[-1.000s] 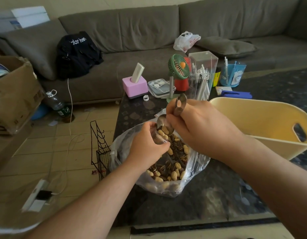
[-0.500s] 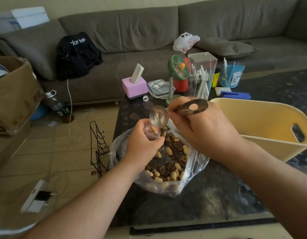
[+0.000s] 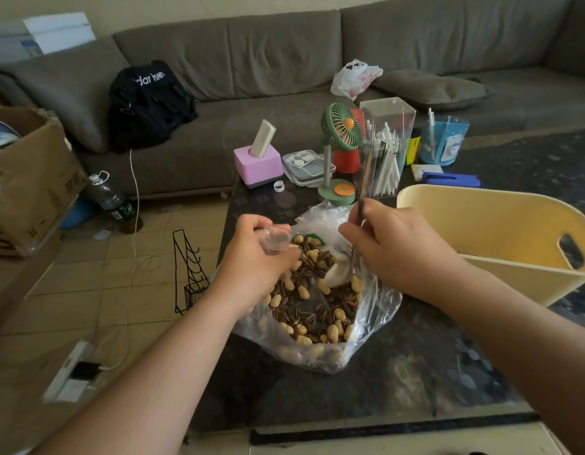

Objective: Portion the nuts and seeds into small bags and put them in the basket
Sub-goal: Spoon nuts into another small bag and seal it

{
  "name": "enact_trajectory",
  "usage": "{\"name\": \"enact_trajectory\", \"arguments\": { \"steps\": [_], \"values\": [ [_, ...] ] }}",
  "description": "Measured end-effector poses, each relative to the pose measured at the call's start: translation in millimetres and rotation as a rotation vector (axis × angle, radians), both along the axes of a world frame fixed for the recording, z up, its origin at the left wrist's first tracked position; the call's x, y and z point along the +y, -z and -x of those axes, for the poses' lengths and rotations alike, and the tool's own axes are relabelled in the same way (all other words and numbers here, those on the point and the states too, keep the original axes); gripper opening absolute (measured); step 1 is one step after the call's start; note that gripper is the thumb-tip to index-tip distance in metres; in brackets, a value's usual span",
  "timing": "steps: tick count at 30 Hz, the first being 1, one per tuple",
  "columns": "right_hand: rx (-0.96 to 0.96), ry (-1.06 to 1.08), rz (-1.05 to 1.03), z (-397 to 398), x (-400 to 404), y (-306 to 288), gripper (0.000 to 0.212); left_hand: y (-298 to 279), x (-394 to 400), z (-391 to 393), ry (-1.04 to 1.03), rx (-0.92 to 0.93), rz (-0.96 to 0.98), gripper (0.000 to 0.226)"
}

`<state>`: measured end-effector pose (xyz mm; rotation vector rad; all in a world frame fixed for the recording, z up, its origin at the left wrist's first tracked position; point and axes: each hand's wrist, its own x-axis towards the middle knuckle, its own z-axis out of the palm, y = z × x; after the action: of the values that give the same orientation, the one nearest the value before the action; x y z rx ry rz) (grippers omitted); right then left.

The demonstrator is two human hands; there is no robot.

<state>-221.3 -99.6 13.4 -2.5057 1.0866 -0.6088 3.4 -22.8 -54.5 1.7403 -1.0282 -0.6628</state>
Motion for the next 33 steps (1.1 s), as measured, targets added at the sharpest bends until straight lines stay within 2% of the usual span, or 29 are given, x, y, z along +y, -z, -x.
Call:
{"name": "enact_trajectory", "arguments": {
  "steps": [2,5,10,16,19,22,26,33],
  "values": [
    [0.021,-0.015,-0.079,1,-1,2,0.025,1,3,1,0.066,0.006,-0.128,0.062],
    [0.086,-0.143,-0.157,3,2,2,0.015,4,5,3,0.104,-0.017,-0.224,0.072],
    [0.135,-0.257,0.034,5,4,13,0.014,3,5,-3,0.115,0.018,-0.232,0.079],
    [0.164,-0.34,0.139,6,11,18,0.014,0,9,-8,0.051,-0.103,-0.236,0.082],
    [0.102,-0.393,0.162,3,20,23,0.025,-1,11,-9,0.069,-0.096,-0.29,0.091],
    [0.048,-0.41,0.167,1,29,29,0.032,-5,12,-10,0.07,-0.039,-0.327,0.087],
    [0.021,-0.381,0.077,-2,31,32,0.04,-9,13,-10,0.073,0.061,-0.385,0.088],
    [-0.032,-0.365,-0.023,-2,38,41,0.027,-11,16,-9,0.158,0.244,-0.495,0.088]
  ]
}}
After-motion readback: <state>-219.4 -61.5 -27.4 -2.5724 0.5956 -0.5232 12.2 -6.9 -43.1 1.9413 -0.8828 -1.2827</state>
